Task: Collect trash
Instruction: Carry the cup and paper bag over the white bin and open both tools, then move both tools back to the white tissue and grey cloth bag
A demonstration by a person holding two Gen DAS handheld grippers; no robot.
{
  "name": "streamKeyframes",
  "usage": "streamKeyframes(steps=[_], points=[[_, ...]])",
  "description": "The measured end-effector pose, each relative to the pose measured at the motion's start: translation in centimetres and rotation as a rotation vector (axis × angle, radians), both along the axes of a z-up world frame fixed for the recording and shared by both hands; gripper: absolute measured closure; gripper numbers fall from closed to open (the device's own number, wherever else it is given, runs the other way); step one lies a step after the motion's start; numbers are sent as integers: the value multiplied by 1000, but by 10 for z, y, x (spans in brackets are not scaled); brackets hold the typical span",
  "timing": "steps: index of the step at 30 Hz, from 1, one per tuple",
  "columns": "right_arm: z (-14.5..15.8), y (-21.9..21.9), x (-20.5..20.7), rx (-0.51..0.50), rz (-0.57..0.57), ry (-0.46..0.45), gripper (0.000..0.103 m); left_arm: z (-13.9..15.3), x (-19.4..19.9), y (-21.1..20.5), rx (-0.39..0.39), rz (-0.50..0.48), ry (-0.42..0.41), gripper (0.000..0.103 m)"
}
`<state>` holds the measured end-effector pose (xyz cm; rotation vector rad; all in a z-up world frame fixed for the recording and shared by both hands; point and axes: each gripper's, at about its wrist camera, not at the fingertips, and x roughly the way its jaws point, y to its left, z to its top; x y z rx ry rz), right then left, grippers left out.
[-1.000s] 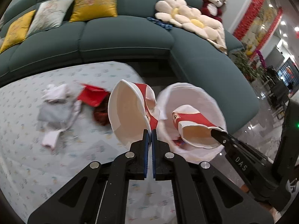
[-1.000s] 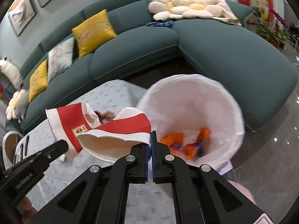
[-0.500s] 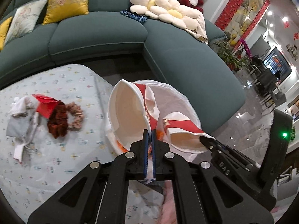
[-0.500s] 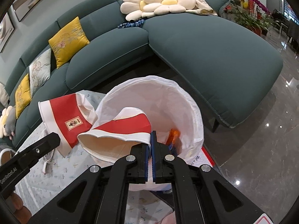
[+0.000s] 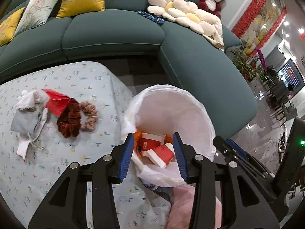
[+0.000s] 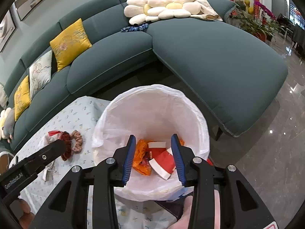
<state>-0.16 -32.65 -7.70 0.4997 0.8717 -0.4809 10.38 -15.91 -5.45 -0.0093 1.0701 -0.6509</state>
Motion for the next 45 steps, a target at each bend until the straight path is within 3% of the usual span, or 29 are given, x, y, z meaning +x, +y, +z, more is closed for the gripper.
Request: streamKeyframes(steps=[4,21,26,38,45], points=[[4,13,5,-12,27,-3,58,-1,2,16,11,32,-5,63],[8,87,39,-17,187,10,58,-10,23,101,54,210,7,59],[7,105,49,-10,230,17,58,-16,30,131,70,283,14,50],[-9,164,80,20,348,45,58,-47,53,207,140,439,64,43],[-25,198,111,59,404,61,58,-77,75,227,175,438,123,38]])
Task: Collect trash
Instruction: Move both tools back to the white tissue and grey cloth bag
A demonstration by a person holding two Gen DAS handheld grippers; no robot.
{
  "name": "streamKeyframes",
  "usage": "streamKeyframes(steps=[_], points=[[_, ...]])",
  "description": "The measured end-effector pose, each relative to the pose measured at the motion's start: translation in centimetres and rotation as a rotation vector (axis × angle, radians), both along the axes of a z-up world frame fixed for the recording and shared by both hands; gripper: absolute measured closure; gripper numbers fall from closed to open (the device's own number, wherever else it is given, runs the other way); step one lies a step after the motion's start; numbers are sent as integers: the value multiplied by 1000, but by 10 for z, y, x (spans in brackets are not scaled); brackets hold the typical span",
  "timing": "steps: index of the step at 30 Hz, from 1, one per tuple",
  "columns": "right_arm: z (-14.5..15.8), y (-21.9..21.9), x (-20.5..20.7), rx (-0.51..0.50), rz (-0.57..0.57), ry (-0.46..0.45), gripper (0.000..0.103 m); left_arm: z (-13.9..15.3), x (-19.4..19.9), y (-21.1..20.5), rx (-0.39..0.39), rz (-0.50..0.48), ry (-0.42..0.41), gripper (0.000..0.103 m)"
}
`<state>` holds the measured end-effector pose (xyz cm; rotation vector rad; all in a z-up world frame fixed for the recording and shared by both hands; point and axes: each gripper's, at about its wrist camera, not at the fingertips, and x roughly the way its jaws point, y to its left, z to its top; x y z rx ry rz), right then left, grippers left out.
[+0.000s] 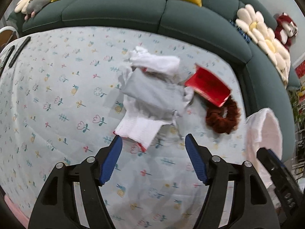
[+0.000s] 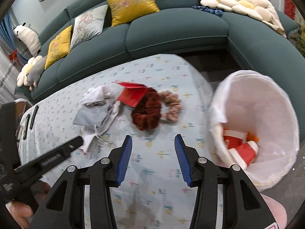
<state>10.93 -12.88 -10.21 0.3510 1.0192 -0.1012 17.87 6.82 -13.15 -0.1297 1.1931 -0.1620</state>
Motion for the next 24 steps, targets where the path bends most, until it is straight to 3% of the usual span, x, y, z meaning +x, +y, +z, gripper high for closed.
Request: streamKeyframes(steps=[5,10,12,14,17,24], points=[[-11,21,26,44,41,14,58,-26,16,2,-9,-54,52,40],[-23,38,55,77,75,33,58,-41,28,6,-51,-53,83,52],[-26,46,63,75,94,35,58,-43,30,7,-65,-56,79,60],[-30,54,73,78,117,39,58,-44,32,6,-77,-73,77,78],[-36,64,86,98,138,52,57,-43,33,6,-80,-97,77,95],[-57,87,105,145,169,99,57,-43,24,23,-110,-68,93,97]])
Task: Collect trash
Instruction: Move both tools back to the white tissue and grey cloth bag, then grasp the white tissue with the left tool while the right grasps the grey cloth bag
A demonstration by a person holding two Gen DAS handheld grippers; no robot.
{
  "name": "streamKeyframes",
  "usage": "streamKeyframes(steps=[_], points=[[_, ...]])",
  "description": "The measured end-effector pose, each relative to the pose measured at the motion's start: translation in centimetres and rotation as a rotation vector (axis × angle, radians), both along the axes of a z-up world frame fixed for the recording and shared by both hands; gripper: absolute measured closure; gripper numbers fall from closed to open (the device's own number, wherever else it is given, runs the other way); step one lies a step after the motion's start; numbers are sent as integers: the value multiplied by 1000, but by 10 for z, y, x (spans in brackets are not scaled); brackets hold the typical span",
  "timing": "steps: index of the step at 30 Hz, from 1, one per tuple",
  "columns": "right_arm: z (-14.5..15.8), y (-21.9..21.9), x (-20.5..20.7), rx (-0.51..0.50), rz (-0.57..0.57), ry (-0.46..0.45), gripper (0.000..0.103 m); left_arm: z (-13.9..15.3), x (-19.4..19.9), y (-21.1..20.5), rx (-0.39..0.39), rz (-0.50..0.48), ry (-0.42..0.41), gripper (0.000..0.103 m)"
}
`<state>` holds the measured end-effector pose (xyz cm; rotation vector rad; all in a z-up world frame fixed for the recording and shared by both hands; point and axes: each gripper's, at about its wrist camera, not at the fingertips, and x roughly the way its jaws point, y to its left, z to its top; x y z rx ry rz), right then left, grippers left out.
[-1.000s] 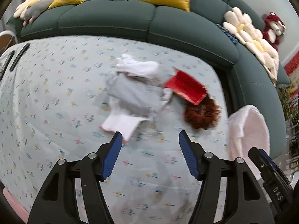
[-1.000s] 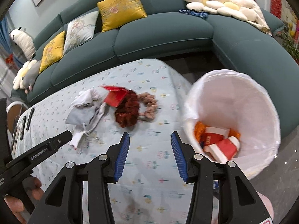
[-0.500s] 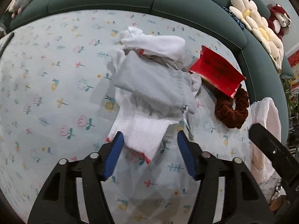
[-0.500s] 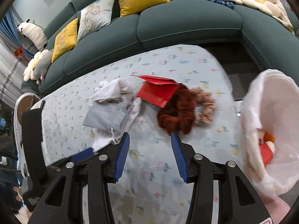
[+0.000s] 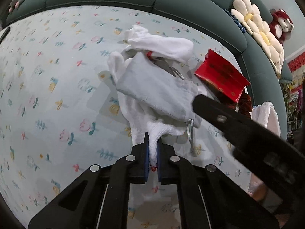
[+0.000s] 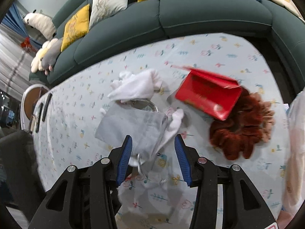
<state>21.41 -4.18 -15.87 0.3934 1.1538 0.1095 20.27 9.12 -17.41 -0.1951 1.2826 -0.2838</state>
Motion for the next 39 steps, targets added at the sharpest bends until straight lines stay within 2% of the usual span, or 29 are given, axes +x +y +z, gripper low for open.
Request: streamKeyframes(steps=[4,7,9,12,19,20,21,28,39], points=[[-16,17,1,12,52,36,61,-3,-9,9,4,11,13,97],[-28,22,-5,40,65,70,72,-5,-15,15,-7,21,19,98],[-34,24,-10,67,67,83,85,-4,-20,18,-6,18,20,98],[-32,29,-16,65,83,79,92,-2,-26,18,5,12,18,98],[8,21,-32,42,72,-14,92,22,-36,15,-11,5,-28,98],[15,16,-35,42,63,-28,93,26,-37,15,-13,2,-37,98],[21,12,-36,36,53,-39,97,33,-39,13,-11,0,-53,98],[58,-35,-56,13,-20,-111,99,63,-48,5,-28,-7,-110,98],[91,-109,-98,-18,-145,-178,99,106,-64,-56,-39,-112,-190,98]])
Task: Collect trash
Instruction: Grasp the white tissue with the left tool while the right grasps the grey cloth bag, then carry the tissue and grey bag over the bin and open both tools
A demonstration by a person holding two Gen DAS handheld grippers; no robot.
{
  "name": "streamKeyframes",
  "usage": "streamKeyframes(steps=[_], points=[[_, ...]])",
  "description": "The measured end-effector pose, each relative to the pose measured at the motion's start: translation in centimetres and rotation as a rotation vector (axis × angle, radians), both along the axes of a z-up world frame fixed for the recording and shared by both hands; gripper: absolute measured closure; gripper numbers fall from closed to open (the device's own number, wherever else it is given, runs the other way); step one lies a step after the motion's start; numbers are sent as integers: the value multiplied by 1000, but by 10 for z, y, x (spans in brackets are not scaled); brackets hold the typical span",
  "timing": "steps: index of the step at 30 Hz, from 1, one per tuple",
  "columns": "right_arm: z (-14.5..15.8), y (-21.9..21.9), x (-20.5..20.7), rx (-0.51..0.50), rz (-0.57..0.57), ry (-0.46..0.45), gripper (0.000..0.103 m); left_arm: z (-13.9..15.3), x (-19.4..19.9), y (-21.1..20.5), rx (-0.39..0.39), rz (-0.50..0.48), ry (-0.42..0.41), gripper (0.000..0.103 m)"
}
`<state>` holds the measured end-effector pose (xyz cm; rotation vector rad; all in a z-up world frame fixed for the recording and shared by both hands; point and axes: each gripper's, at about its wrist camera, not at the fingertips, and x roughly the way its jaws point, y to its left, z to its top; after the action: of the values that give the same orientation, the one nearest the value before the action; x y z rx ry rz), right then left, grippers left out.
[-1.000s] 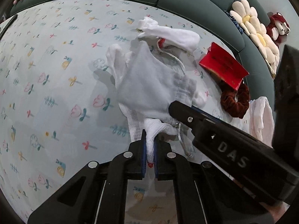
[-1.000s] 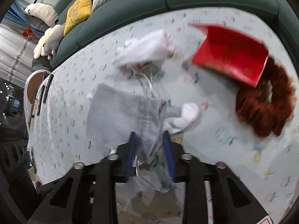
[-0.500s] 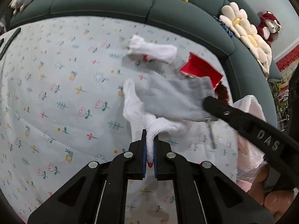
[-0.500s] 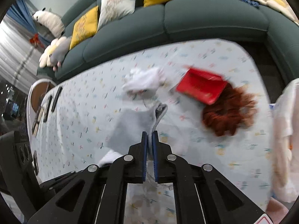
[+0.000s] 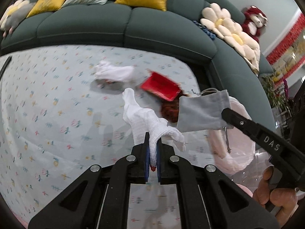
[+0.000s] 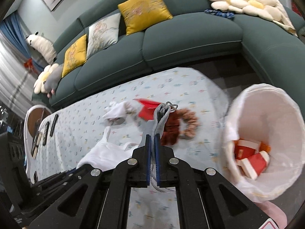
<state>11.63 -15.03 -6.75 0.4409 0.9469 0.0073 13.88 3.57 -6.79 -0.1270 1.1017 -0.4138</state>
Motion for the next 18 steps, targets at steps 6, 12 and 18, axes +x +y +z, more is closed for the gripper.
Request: streamKeyframes(steps=[6,12,18], points=[[8,-39,-27,-5,-64,-16,99,16,-10,-47,7,-85,-39,98],[10,-82,-56,-12,-137,-26,99,25,-22,-99,18,-173,-68,98],[9,-127,-80,-16,-218,-30,99,32,-29,-149,24,-252,-90,98]])
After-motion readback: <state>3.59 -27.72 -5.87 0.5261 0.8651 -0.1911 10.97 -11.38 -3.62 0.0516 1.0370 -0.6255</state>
